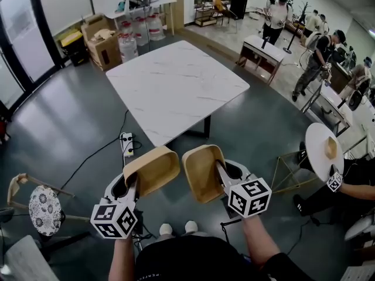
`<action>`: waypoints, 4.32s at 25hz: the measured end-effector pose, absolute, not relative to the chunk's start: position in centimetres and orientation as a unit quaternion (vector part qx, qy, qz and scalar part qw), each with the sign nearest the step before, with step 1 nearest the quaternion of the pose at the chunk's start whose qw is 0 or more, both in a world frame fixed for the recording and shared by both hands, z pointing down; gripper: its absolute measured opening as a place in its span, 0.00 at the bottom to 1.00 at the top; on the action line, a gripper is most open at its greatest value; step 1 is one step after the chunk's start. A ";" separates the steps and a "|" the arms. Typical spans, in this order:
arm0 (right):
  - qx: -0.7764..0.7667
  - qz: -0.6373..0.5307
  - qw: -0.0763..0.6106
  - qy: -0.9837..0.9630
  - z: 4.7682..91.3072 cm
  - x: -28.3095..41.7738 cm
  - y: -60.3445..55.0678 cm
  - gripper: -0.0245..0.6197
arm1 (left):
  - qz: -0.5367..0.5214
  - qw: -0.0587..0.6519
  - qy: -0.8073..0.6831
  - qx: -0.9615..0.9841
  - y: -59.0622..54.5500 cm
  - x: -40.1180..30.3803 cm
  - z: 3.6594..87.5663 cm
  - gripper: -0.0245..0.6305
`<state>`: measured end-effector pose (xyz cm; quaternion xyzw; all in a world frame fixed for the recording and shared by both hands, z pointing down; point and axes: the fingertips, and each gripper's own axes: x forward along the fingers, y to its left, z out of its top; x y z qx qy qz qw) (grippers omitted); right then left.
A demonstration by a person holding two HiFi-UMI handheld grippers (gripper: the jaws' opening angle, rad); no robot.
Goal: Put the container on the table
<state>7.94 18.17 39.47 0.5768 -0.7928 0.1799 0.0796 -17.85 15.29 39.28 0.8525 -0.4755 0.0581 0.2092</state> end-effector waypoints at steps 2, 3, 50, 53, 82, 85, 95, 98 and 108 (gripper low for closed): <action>0.572 0.180 0.084 -0.796 39.7 8.5 18.1 0.04 | 0.060 0.212 -0.483 0.848 15.3 -17.3 39.5 0.21; 0.570 0.182 0.086 -0.797 39.8 8.8 18.1 0.04 | 0.060 0.213 -0.485 0.846 15.3 -17.1 39.6 0.21; 0.590 0.216 0.121 -0.768 43.6 12.7 -4.8 0.04 | 0.108 0.241 -0.481 0.836 -9.3 -14.5 44.7 0.22; 0.591 0.219 0.124 -0.766 43.8 12.4 -6.4 0.04 | 0.111 0.248 -0.473 0.838 -10.6 -14.6 44.9 0.22; 0.570 0.213 0.155 -0.778 45.4 11.5 -20.6 0.04 | 0.101 0.288 -0.500 0.810 -22.0 -14.4 48.1 0.22; 0.560 0.221 0.158 -0.783 46.1 11.7 -22.8 0.04 | 0.101 0.294 -0.515 0.799 -24.0 -14.4 48.5 0.22; 0.526 0.237 0.187 -0.795 48.2 12.3 -28.6 0.04 | 0.082 0.319 -0.555 0.764 -28.9 -14.3 49.6 0.22; 0.519 0.240 0.195 -0.797 48.7 12.3 -29.7 0.04 | 0.085 0.324 -0.562 0.756 -30.0 -14.3 50.0 0.22; 0.486 0.243 0.238 -0.805 51.1 11.3 -31.7 0.04 | 0.087 0.338 -0.576 0.739 -33.1 -14.4 51.3 0.23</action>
